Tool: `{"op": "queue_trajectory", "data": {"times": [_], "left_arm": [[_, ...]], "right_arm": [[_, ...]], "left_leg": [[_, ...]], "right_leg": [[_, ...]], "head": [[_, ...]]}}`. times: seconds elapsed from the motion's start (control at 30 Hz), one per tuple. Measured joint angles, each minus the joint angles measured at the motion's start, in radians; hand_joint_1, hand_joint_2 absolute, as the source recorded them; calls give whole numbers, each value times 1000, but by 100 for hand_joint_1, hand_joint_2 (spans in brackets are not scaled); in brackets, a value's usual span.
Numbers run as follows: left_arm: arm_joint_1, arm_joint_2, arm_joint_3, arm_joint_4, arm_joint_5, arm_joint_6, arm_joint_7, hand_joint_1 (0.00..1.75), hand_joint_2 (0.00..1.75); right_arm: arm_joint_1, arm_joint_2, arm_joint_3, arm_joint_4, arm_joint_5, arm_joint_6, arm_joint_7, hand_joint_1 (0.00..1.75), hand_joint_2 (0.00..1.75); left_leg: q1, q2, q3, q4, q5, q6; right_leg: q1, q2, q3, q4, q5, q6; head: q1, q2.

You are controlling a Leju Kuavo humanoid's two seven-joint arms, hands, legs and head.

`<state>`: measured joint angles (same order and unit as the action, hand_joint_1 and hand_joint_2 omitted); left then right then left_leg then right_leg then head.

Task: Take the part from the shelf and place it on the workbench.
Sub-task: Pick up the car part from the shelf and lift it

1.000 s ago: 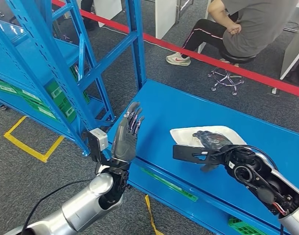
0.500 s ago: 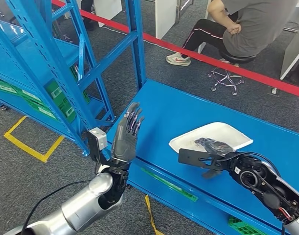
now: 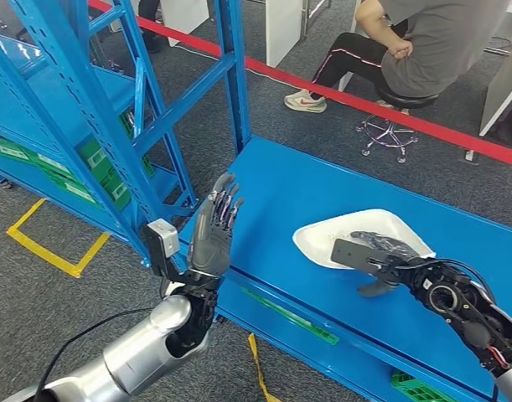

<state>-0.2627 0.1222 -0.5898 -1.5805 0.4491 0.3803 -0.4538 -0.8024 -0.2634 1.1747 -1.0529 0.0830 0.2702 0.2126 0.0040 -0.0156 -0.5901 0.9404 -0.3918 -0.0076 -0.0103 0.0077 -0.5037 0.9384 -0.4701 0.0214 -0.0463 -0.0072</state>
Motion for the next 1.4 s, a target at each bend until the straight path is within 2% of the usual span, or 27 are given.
{"op": "queue_trajectory", "data": {"times": [0.03,0.17,0.47,1.13,1.27,1.4], "left_arm": [[0,1,0,0,0,0,-1,0,0],[0,3,0,0,1,4,-3,0,0],[1,10,0,0,1,12,-5,0,0],[2,16,0,0,0,25,-5,0,0],[8,19,0,-2,-5,35,-4,0,0],[19,22,0,-6,-18,39,1,0,0]], "right_arm": [[0,0,-6,10,0,-2,-3,0,175],[-1,0,-22,43,14,-9,-12,175,175],[-11,4,-56,101,21,-37,-56,175,175],[-29,27,-86,128,-18,-49,-52,175,175],[-16,36,-97,102,-97,-74,-75,175,175],[31,40,-137,15,-296,-135,-139,175,175]], "left_leg": [[0,0,0,0,0,0],[0,0,0,0,0,0],[0,-1,0,0,0,0],[0,-1,3,0,0,0],[0,-1,4,0,0,0],[0,-1,4,0,0,0]], "right_leg": [[0,0,0,0,0,0],[0,0,0,0,0,0],[0,-1,1,0,0,0],[0,-1,4,0,0,0],[0,-1,5,0,0,0],[0,0,5,0,0,0]], "head": [[0,0],[0,0],[0,0],[0,0],[0,0],[0,0]]}}
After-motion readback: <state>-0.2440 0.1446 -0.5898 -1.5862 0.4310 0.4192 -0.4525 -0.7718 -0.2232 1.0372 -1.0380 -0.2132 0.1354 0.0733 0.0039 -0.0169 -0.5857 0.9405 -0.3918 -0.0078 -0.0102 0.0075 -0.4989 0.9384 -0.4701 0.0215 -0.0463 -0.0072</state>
